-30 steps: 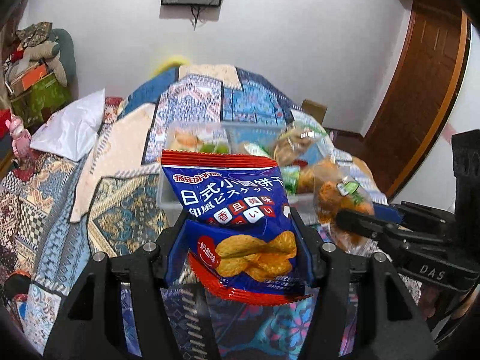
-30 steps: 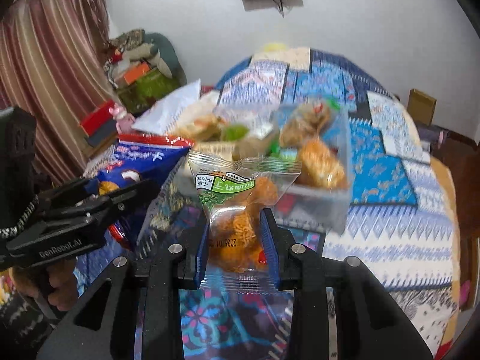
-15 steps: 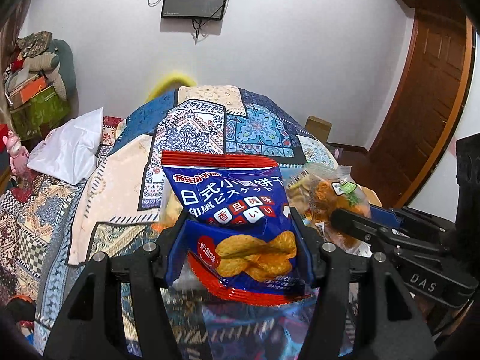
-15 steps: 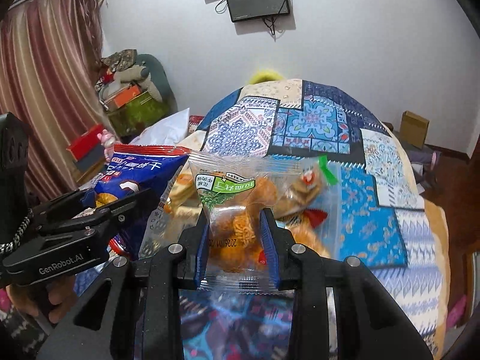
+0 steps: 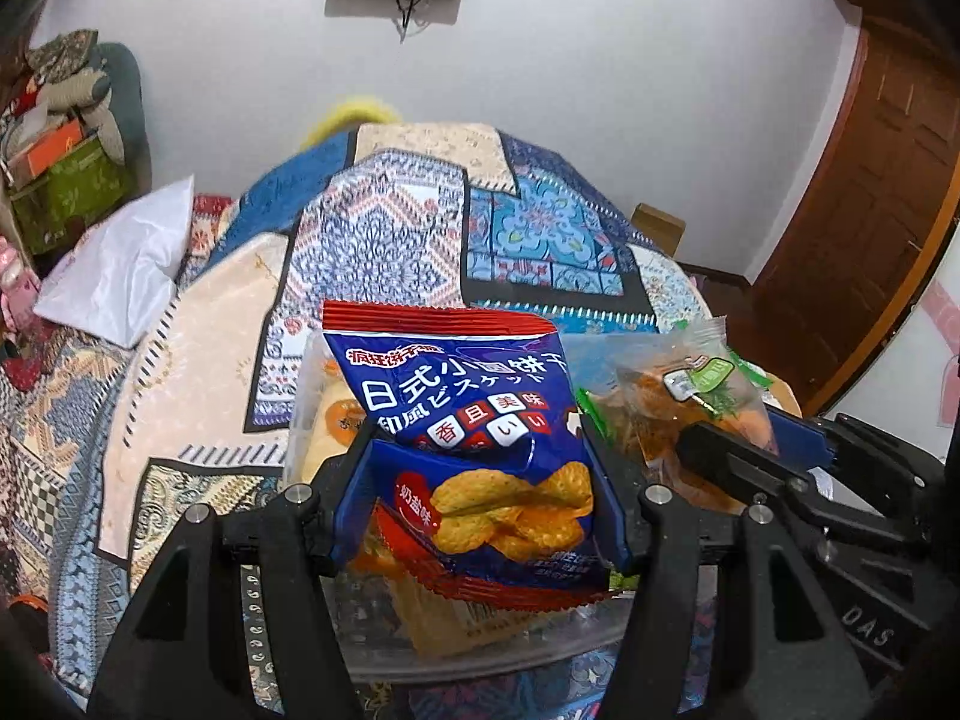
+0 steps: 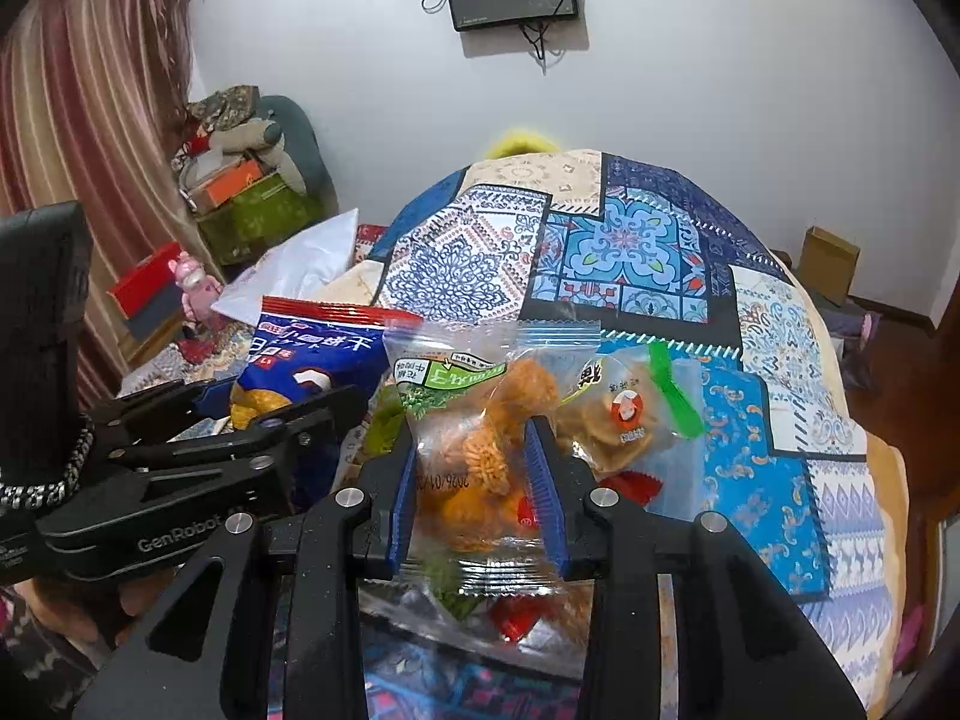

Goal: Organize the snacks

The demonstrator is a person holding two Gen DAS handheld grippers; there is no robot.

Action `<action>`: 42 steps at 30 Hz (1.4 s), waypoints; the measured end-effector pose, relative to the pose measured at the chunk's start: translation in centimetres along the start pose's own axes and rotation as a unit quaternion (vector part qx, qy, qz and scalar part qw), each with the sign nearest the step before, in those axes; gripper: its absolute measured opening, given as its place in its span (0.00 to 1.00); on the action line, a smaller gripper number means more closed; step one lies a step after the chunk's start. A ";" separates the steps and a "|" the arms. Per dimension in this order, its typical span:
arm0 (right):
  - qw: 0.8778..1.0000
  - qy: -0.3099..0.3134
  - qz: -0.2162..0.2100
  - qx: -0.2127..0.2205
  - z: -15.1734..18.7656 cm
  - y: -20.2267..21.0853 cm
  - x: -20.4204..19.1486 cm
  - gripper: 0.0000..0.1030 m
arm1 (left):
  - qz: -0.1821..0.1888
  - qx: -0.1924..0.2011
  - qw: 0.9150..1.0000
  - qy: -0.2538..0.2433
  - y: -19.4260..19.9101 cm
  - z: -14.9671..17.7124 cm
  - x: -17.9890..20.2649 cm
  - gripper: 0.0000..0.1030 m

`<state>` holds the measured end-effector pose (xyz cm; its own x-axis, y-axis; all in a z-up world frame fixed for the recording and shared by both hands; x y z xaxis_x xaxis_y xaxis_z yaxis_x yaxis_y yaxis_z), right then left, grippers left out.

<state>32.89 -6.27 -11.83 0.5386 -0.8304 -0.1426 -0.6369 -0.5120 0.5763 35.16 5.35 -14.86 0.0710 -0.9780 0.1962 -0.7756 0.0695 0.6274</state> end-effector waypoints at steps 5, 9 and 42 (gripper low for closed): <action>1.000 0.005 0.004 -0.017 0.6 -0.8 0.0 0.36 | 0.003 -0.004 1.000 0.008 -0.4 0.2 -0.3 0.64; 1.000 0.008 0.007 -0.015 0.4 -0.1 -0.2 0.39 | 0.011 0.003 1.000 0.012 0.9 0.0 -0.1 0.65; 0.988 0.005 0.014 0.155 0.9 21.5 -4.2 0.87 | -0.016 0.211 0.976 -0.056 26.6 2.8 5.3 0.90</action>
Point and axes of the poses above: each gripper's, at about its wrist camera, not at the fingertips, and y roughly against the way its jaws point, x to its right, z to its underside, the point moved 5 cm from there along -y, roughly the way its jaws point, and after that the axes turned 5 degrees about x, right-handed, at the moved point
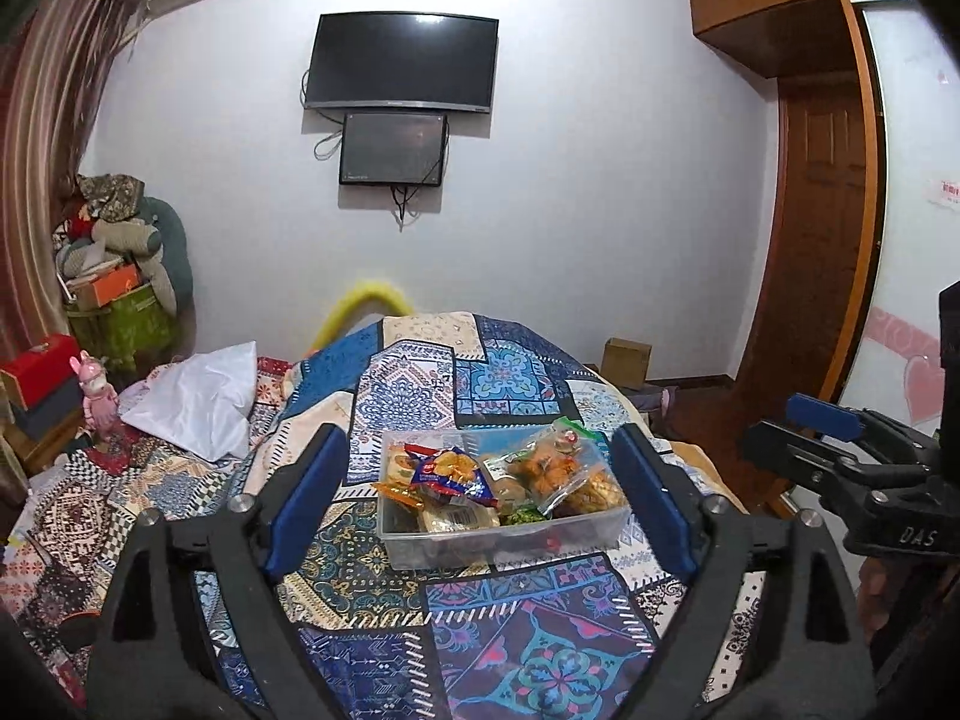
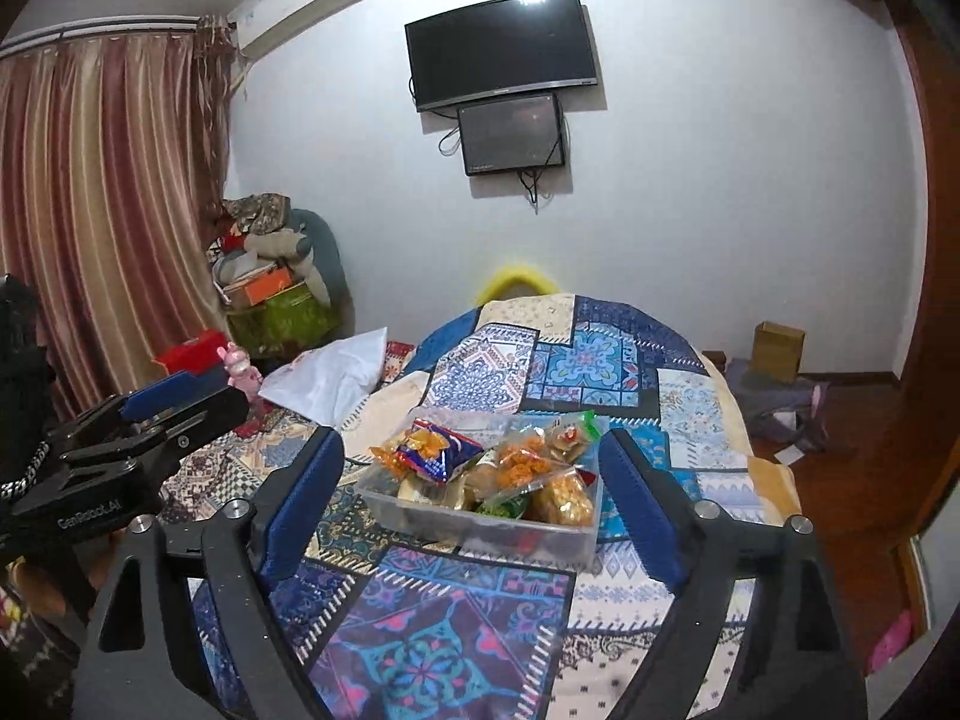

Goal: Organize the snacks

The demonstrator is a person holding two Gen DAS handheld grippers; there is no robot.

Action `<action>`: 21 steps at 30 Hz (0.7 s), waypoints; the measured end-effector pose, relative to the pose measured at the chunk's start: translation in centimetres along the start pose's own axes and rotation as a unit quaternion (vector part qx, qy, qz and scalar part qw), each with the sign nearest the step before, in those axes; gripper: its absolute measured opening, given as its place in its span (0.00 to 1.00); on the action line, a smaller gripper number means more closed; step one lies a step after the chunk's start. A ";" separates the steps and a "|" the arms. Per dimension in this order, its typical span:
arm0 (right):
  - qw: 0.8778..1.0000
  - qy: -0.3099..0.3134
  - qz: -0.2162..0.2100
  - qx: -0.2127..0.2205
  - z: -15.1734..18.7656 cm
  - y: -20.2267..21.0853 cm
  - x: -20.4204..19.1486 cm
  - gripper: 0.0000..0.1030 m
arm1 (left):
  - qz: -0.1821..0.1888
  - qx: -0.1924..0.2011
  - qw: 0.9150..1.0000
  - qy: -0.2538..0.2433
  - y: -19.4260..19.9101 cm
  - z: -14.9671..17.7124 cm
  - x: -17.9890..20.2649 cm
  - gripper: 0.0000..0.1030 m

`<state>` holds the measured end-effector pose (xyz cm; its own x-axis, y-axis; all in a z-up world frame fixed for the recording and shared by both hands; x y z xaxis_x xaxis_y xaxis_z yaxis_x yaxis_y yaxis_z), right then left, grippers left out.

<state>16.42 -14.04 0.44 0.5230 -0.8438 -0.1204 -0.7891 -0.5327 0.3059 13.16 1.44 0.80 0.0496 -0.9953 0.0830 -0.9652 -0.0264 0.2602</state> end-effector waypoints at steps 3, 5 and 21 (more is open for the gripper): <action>1.000 0.006 0.011 0.007 0.2 0.6 0.0 0.94 | -0.001 0.003 1.000 -0.002 0.7 0.2 0.1 0.90; 1.000 0.008 0.012 0.011 0.3 0.9 0.0 0.94 | -0.001 0.003 1.000 -0.003 0.8 0.3 0.2 0.91; 1.000 0.007 0.010 0.011 1.0 1.6 -0.4 0.95 | -0.002 -0.002 1.000 -0.005 0.9 1.2 0.4 0.92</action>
Point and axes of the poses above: each gripper's, at about its wrist camera, not at the fingertips, and y roughly against the way its jaws point, x to its right, z to its underside, the point moved 5 cm from there along -y, roughly the way its jaws point, and after that the axes turned 5 degrees about x, right-handed, at the moved point
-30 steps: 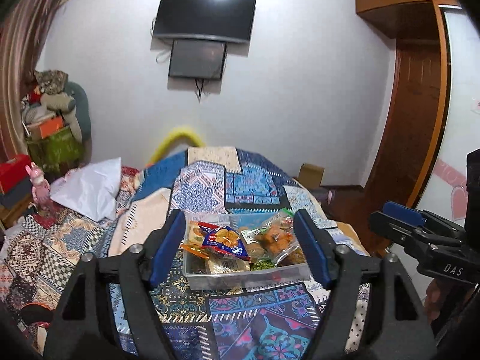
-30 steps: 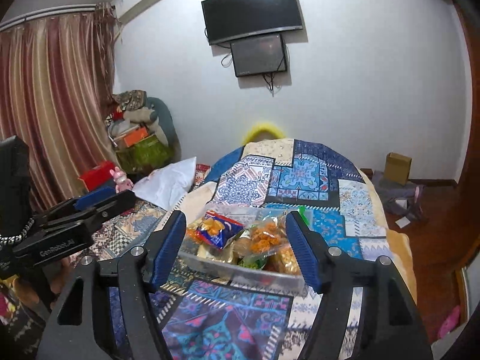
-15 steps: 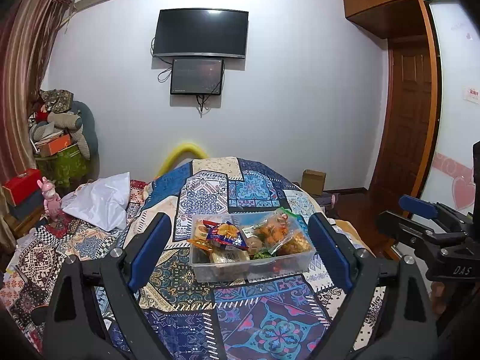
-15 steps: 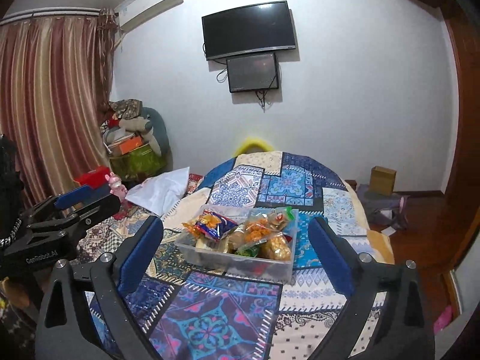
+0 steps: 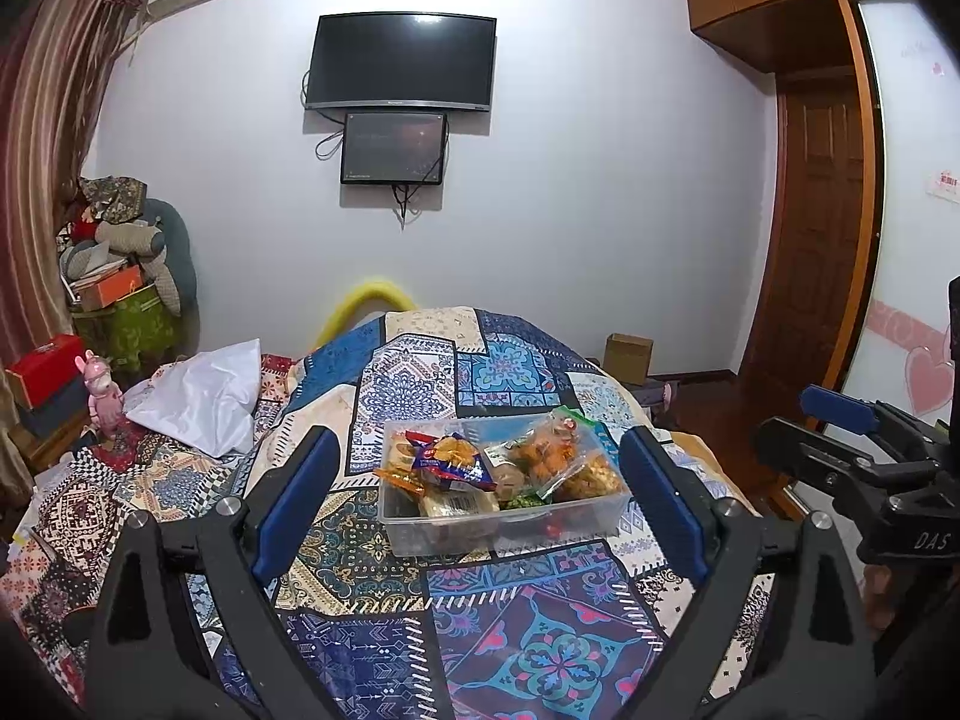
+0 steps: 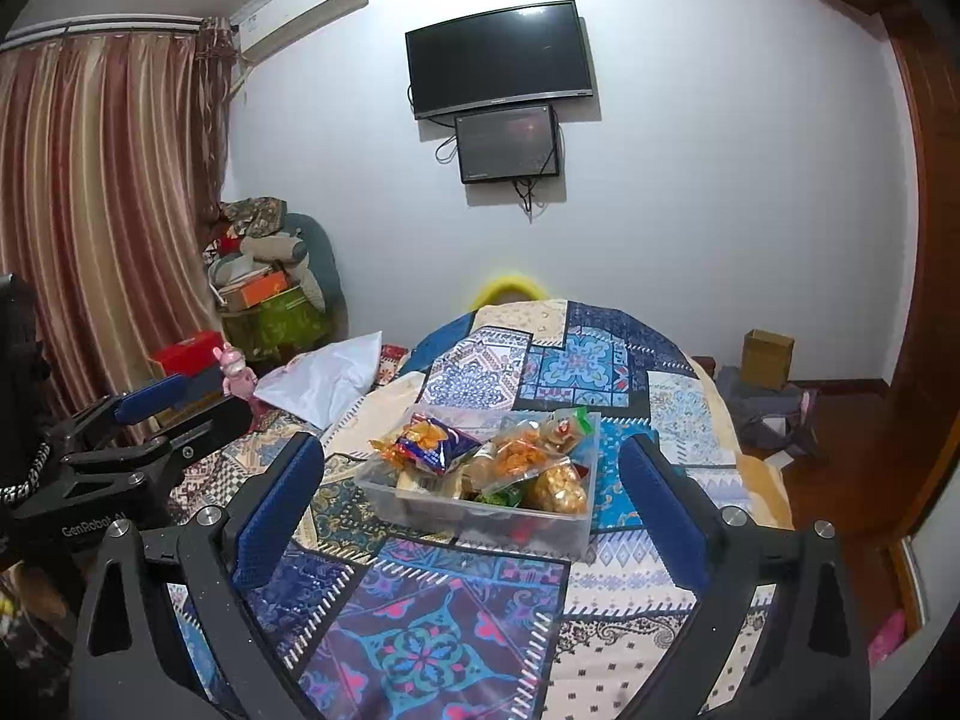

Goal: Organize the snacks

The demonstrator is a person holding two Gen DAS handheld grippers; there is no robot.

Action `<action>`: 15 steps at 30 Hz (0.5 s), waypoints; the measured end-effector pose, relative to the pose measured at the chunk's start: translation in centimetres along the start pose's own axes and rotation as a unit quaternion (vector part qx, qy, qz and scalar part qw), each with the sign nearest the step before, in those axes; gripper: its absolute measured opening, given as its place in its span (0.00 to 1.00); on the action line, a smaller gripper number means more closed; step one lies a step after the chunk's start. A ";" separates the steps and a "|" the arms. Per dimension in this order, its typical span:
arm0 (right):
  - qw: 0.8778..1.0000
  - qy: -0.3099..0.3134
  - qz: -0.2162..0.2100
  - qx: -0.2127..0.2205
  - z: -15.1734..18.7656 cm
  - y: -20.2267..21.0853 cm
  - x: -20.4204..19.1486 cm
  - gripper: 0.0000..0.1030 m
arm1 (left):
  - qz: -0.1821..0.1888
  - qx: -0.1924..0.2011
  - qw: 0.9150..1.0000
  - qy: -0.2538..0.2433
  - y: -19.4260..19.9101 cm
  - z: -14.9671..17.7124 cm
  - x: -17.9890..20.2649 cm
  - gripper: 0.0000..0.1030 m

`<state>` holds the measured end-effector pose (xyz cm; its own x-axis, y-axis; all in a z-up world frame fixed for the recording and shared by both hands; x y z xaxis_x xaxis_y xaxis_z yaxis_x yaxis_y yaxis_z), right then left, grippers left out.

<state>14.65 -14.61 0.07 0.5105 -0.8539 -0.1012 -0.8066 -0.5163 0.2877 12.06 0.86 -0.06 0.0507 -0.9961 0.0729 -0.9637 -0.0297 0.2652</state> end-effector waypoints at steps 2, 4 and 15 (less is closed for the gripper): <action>1.000 0.000 0.000 0.001 0.0 0.0 0.0 0.96 | 0.001 0.000 1.000 0.000 0.0 0.0 0.1 0.92; 1.000 0.000 0.000 0.001 0.0 0.0 0.0 0.96 | 0.001 0.000 1.000 -0.001 0.0 0.1 0.1 0.92; 1.000 0.003 0.000 -0.003 0.2 0.1 -0.2 0.96 | 0.004 -0.001 1.000 -0.001 0.2 0.1 0.1 0.92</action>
Point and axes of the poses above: each gripper's, at about its wrist camera, not at the fingertips, and y roughly against the way its jaws point, x to its right, z to its underside, the point moved 5 cm from there along -y, roughly the way its jaws point, and after that the axes turned 5 degrees about x, right-handed, at the moved point
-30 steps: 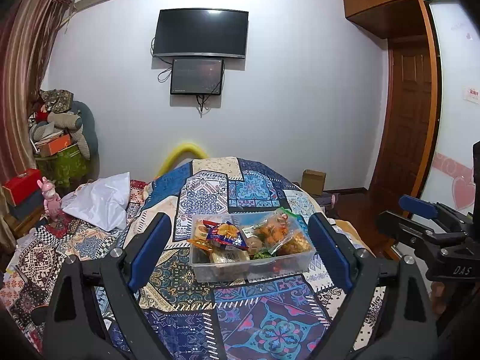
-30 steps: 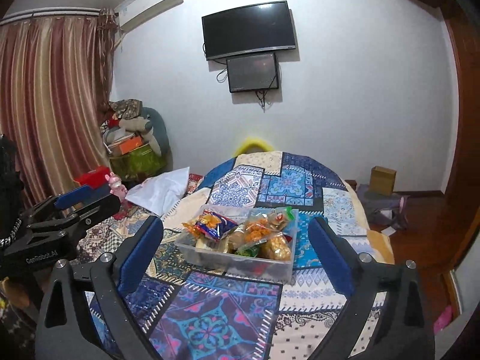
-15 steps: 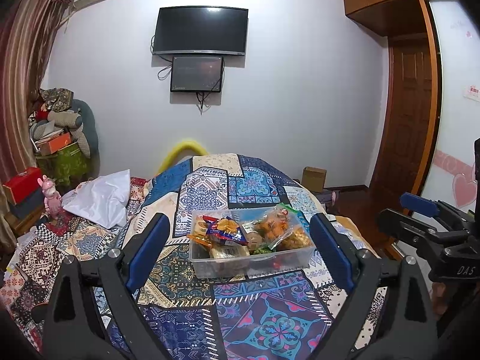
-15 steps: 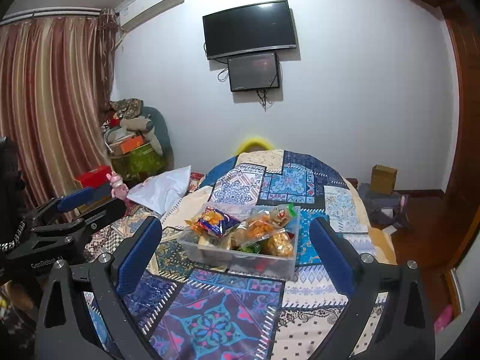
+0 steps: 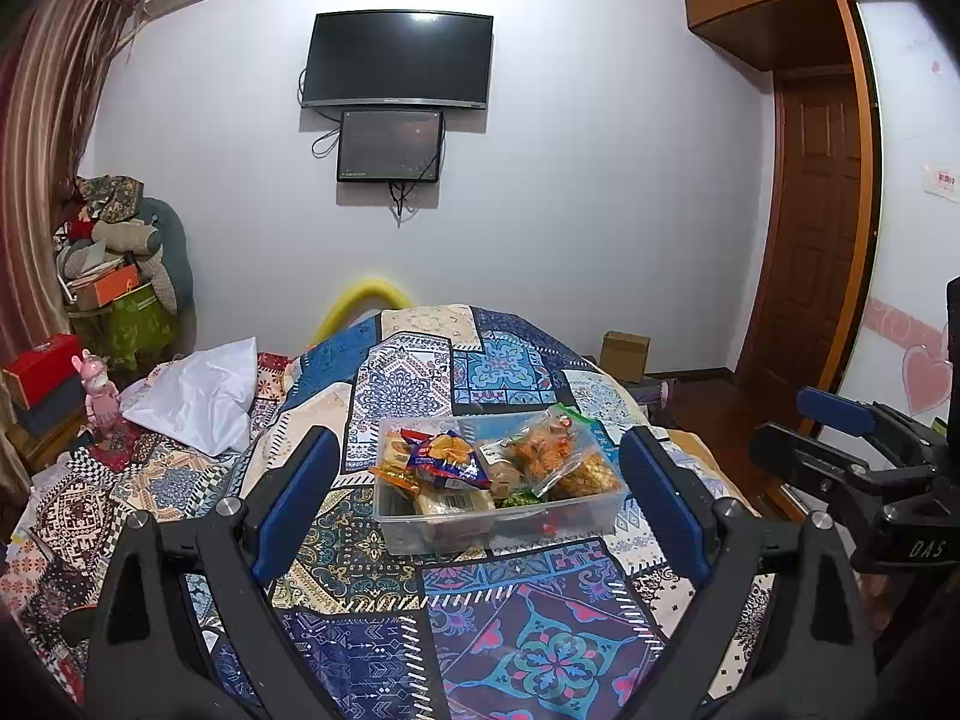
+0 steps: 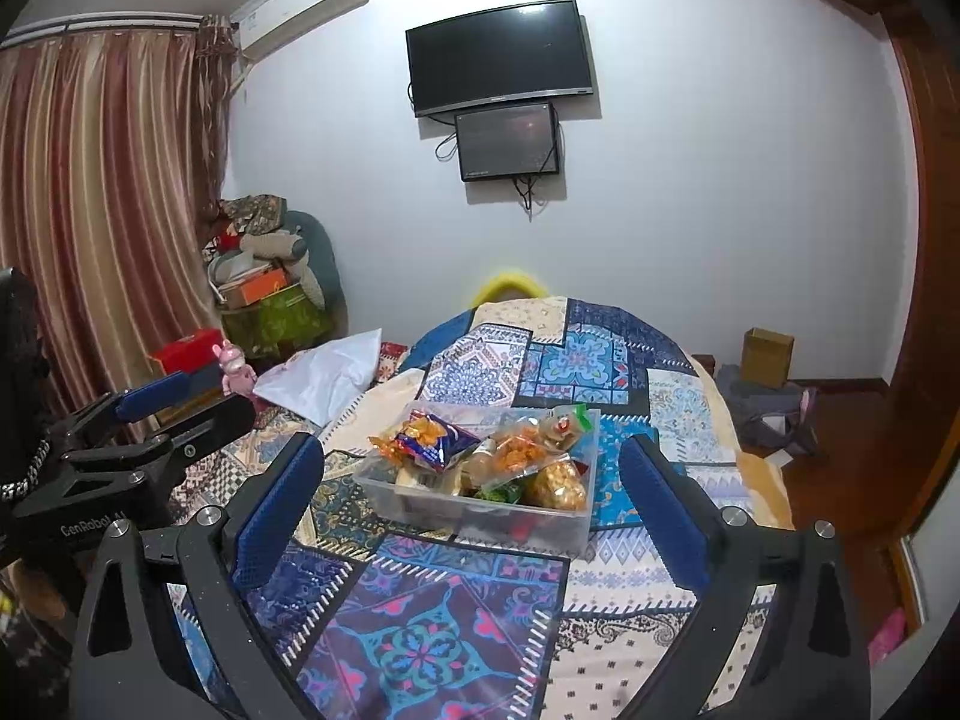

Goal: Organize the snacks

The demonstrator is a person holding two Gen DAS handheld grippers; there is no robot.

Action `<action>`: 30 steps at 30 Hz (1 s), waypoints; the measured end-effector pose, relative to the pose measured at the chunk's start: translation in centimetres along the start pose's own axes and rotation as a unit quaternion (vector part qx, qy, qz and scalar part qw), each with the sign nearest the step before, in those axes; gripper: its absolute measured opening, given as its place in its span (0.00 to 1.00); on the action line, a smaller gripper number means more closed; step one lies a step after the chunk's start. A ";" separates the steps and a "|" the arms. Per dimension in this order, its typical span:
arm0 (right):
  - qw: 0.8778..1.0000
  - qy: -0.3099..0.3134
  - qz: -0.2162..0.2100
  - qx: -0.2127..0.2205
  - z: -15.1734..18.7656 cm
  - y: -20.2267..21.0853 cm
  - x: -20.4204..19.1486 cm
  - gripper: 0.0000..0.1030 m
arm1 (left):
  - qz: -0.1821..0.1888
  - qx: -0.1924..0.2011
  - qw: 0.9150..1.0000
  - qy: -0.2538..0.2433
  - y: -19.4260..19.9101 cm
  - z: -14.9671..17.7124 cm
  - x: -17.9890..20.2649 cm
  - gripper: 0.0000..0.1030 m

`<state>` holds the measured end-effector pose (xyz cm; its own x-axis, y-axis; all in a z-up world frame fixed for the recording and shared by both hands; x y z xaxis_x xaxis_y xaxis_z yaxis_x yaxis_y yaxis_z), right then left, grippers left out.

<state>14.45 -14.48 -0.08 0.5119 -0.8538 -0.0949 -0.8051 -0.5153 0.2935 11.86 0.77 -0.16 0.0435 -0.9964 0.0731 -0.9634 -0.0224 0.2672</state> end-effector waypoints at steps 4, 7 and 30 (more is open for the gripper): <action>1.000 -0.001 0.000 -0.002 0.1 0.0 0.0 0.96 | -0.003 0.000 1.000 -0.003 0.0 0.0 0.0 0.96; 1.000 0.000 0.001 -0.002 0.1 -0.1 -0.1 0.97 | -0.002 0.001 1.000 -0.004 -0.1 0.0 0.1 0.97; 1.000 -0.007 0.016 0.000 0.2 0.2 0.6 1.00 | 0.008 0.001 1.000 -0.005 0.1 0.2 0.4 0.99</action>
<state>14.53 -15.07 -0.29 0.4812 -0.8711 -0.0984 -0.8213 -0.4872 0.2968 11.74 0.31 -0.25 0.0242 -0.9974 0.0672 -0.9645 -0.0056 0.2639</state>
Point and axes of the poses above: each gripper's, at about its wrist camera, not at the fingertips, and y roughly against the way its jaws point, x to its right, z to its underside, the point moved 5 cm from there along -y, roughly the way its jaws point, and after that the axes turned 5 degrees about x, right-handed, at the moved point
